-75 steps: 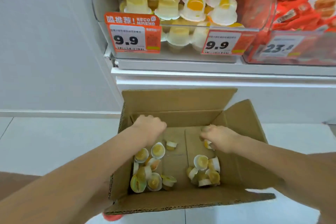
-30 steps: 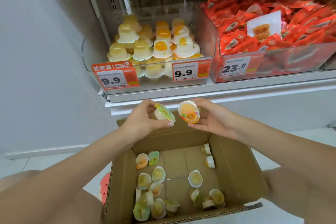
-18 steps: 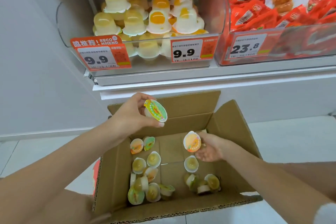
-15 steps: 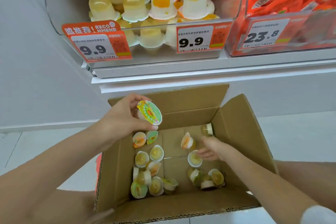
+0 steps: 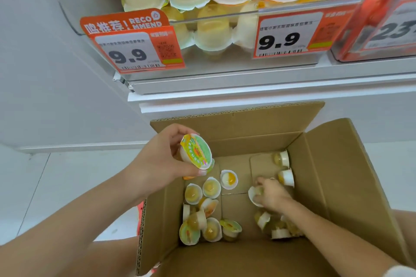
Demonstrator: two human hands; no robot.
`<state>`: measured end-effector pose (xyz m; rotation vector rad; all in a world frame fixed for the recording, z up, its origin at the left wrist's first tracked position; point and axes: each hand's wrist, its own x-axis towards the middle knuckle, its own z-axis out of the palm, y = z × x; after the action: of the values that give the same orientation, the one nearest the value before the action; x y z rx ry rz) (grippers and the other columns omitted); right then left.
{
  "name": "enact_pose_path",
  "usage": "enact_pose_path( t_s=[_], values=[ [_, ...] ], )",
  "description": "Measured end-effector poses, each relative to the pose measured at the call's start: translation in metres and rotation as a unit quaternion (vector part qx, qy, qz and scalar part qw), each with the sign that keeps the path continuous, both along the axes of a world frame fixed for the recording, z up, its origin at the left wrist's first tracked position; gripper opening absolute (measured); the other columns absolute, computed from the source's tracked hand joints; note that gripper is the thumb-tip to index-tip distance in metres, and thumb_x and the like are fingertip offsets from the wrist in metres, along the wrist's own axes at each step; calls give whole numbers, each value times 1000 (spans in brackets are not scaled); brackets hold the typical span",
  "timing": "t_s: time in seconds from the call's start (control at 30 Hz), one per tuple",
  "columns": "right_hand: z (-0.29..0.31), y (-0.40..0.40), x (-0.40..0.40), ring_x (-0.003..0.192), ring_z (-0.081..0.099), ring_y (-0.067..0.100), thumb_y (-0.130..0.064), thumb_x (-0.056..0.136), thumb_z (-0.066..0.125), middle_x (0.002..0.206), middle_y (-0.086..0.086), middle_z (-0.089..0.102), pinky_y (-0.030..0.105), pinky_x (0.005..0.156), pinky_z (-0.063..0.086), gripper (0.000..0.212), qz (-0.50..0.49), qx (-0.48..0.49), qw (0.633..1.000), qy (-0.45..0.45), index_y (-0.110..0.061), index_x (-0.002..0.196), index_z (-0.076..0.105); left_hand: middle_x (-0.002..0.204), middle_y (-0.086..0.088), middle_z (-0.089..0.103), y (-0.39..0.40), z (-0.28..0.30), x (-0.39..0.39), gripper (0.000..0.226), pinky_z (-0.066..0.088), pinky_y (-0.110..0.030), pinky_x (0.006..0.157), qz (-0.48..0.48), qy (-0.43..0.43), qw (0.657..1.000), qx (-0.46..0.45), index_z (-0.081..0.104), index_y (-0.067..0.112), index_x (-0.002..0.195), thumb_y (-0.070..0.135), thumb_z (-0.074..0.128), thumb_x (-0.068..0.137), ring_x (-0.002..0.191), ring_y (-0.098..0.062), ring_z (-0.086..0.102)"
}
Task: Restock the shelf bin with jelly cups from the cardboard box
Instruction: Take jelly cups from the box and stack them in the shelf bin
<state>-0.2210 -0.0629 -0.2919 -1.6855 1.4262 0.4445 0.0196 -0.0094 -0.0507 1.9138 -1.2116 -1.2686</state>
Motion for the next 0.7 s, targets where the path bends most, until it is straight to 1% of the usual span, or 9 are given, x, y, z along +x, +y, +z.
enact_pose_path(
  t_s=[0.03, 0.1, 0.17, 0.2, 0.33, 0.43, 0.5, 0.57, 0.7],
  values=[
    [16, -7, 0, 83, 60, 19, -23, 84, 64, 107, 4, 60, 34, 78, 54, 26, -95, 56, 992, -68, -19, 109, 57, 99, 7, 71, 0, -2, 0, 62, 54, -15, 70, -5, -4, 1000, -1, 59, 22, 105, -2, 87, 56, 88, -9, 67],
    [62, -23, 2, 78, 59, 20, -24, 88, 63, 104, 8, 61, 33, 80, 53, 24, -237, 216, 922, -219, -16, 110, 60, 102, 6, 69, 0, -5, -2, 63, 54, -15, 71, -12, -11, 1000, -2, 58, 22, 106, -3, 87, 56, 91, -9, 66],
    [114, -38, 9, 76, 58, 18, -26, 90, 59, 96, 9, 62, 30, 79, 51, 29, -265, 293, 858, -328, -13, 117, 58, 105, 5, 67, 1, -5, -6, 62, 54, -17, 75, -19, -22, 1000, -9, 57, 20, 108, -2, 86, 57, 94, -10, 65],
    [141, -44, 13, 74, 59, 17, -28, 91, 58, 92, 8, 63, 28, 78, 51, 30, -257, 294, 847, -361, -14, 116, 58, 105, 4, 67, 1, -3, -10, 62, 54, -19, 77, -24, -25, 999, -16, 56, 20, 109, 0, 87, 58, 95, -10, 65],
    [231, -53, 22, 81, 68, 20, -34, 91, 59, 97, 8, 69, 33, 84, 55, 30, -206, 197, 860, -424, -19, 117, 59, 102, 5, 69, -2, 8, -28, 59, 53, -18, 83, -17, -17, 997, -69, 59, 21, 108, 10, 89, 58, 95, -7, 65],
    [277, -42, 20, 92, 70, 22, -30, 87, 66, 102, 3, 72, 37, 86, 56, 31, -152, 91, 887, -427, -21, 116, 61, 105, 10, 69, -6, 21, -48, 63, 48, -22, 94, -15, -1, 994, -112, 62, 26, 110, 26, 91, 55, 102, 0, 62],
    [293, -34, 16, 92, 71, 22, -27, 84, 69, 100, 5, 71, 39, 84, 57, 32, -150, 46, 894, -420, -16, 113, 61, 101, 14, 70, -6, 29, -60, 55, 47, -20, 93, -9, 15, 990, -137, 63, 31, 104, 25, 90, 57, 100, 4, 62],
    [303, -31, 8, 93, 70, 23, -24, 84, 69, 102, 8, 71, 39, 83, 58, 33, -158, 38, 890, -426, -12, 113, 62, 97, 18, 70, -6, 36, -72, 47, 48, -14, 87, 7, 28, 987, -157, 62, 36, 97, 23, 88, 60, 96, 7, 62],
    [315, -33, -2, 94, 70, 24, -24, 84, 68, 109, 12, 70, 37, 85, 57, 37, -174, 65, 876, -445, -11, 117, 63, 95, 17, 70, -9, 46, -84, 43, 49, -13, 81, 54, 69, 979, -183, 63, 35, 99, 25, 86, 63, 92, 4, 65]
  ],
)
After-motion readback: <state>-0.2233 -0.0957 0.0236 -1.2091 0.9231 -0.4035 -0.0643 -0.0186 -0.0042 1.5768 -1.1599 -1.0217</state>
